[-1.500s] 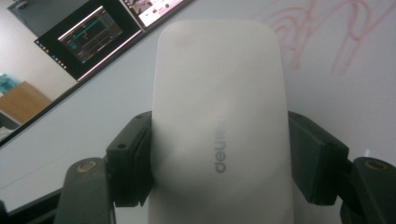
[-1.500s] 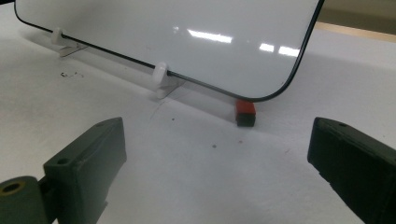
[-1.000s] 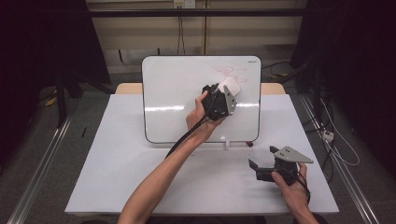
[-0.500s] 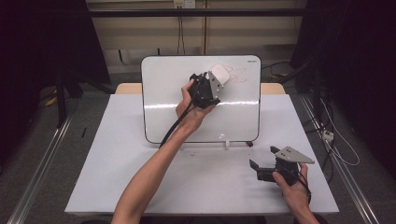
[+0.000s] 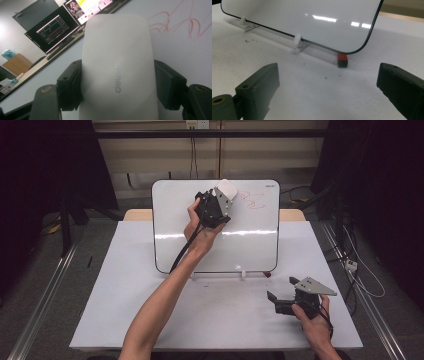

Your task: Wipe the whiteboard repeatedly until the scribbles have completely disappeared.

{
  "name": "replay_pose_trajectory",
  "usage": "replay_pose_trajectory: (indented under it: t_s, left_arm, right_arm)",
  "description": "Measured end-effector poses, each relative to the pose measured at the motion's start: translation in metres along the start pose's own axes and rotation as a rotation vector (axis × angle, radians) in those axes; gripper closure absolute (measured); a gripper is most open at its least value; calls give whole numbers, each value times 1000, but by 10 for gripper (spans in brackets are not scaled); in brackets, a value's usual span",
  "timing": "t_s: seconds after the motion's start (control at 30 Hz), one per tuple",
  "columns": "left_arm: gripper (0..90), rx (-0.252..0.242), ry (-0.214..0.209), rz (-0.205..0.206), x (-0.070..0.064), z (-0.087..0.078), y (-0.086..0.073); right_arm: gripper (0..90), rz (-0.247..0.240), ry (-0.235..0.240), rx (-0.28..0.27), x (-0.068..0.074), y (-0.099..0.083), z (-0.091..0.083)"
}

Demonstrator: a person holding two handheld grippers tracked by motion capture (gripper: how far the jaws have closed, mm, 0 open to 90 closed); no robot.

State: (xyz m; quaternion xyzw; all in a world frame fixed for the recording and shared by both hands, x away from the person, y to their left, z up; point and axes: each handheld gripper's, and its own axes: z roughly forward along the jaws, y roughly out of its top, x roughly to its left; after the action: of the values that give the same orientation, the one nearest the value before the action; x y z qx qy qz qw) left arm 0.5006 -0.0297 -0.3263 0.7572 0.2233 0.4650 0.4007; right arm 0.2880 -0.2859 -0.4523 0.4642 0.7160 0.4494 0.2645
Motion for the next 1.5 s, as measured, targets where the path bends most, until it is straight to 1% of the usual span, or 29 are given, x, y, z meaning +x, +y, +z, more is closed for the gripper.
replay_pose_trajectory:
  t_s: [0.07,0.17,0.23,0.3,0.4,0.47,0.53,0.63,0.7,0.77,0.83,0.9,0.97,1.0,1.03,1.13,1.2,1.3,1.33,1.4,1.43,1.5]
  left_arm:
    - [310,-4,-3,8,-3,1,2]
    - [310,-11,-11,9,-8,3,4]
    - [310,-21,-2,17,-13,4,4]
    - [310,-20,-12,31,-19,5,7]
    - [310,-27,-30,54,-32,7,10]
    - [310,-30,-48,79,-42,9,12]
    - [310,-28,-64,117,-54,10,14]
    - [310,-31,-88,147,-70,10,16]
    - [310,-32,-100,159,-80,10,17]
    - [310,-33,-113,183,-88,10,20]
    - [310,-33,-119,200,-92,10,22]
    - [310,-28,-138,191,-88,12,22]
    - [310,-24,-145,212,-85,12,24]
    - [310,-31,-149,214,-84,12,26]
    - [310,-28,-140,218,-81,11,27]
    - [310,-26,-127,185,-66,12,29]
    - [310,-18,-103,168,-53,13,30]
    - [310,-17,-60,104,-34,13,28]
    - [310,-17,-55,76,-29,13,27]
    - [310,-14,-35,30,-25,13,26]
    - [310,-13,-31,17,-25,14,27]
    - [310,-9,-10,28,-29,15,28]
  right_arm:
    - [43,-1,1,0,0,0,1]
    - [43,2,2,0,0,1,1]
    - [43,-4,7,-5,1,1,1]
    - [43,-3,10,-6,1,1,1]
    - [43,-6,12,-9,1,1,1]
    - [43,-6,14,-8,0,1,1]
    - [43,-7,15,-8,0,1,1]
    - [42,-6,13,-10,0,1,1]
    - [42,-3,14,-11,1,1,1]
    - [43,-7,15,-9,1,1,1]
    - [43,-4,16,-12,1,1,1]
    - [43,-11,17,-9,1,1,0]
    - [43,-9,17,-10,1,1,0]
    - [43,-10,18,-12,1,1,0]
    - [43,-9,18,-12,1,1,0]
    - [43,-10,19,-12,1,0,-1]
    - [43,-9,19,-11,0,0,-2]
    - [42,-4,18,-9,0,0,-3]
    - [43,-5,16,-9,0,0,-3]
    - [42,-4,13,-8,0,0,-3]
    - [43,-6,13,-8,0,0,-2]
    - [43,-6,12,-8,0,0,-2]
